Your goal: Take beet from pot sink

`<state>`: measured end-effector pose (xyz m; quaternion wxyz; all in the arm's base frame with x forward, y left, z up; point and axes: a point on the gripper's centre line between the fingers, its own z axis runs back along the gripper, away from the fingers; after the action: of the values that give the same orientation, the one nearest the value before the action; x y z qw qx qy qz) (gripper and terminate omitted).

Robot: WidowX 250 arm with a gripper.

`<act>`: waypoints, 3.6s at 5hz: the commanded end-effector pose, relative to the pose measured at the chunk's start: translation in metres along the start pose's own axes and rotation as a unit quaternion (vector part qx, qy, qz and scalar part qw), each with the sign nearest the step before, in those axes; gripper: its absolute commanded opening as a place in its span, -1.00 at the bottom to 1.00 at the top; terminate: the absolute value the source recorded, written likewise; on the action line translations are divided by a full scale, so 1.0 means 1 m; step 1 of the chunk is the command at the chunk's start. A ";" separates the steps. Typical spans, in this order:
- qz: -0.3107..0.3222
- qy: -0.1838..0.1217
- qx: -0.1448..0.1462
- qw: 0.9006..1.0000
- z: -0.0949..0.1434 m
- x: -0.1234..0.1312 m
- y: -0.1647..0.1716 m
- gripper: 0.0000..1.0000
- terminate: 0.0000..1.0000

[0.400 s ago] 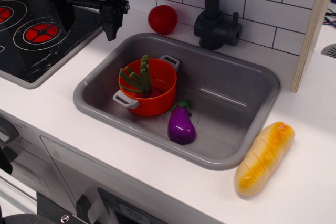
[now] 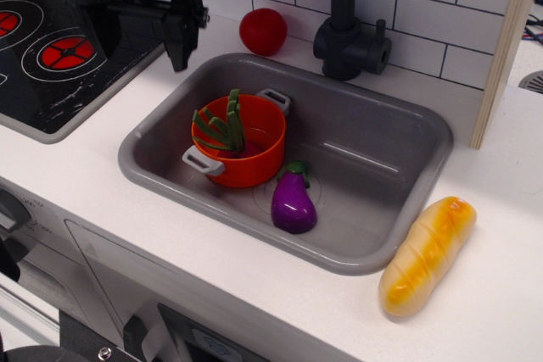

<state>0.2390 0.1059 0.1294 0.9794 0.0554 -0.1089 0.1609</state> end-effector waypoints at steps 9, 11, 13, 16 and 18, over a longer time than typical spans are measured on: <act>0.044 -0.037 0.028 0.998 -0.055 0.039 -0.042 -1.00 -1.00; 0.095 -0.048 0.028 0.994 -0.016 0.054 -0.043 -1.00 -1.00; 0.097 -0.026 -0.019 0.995 0.027 0.037 -0.045 -1.00 -1.00; 0.016 0.018 0.009 1.000 0.000 -0.019 -0.056 -1.00 -1.00; 0.019 0.016 0.026 0.999 -0.027 -0.020 -0.054 -1.00 -1.00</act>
<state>0.2402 0.0482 0.0847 0.9775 0.0767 -0.0750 0.1815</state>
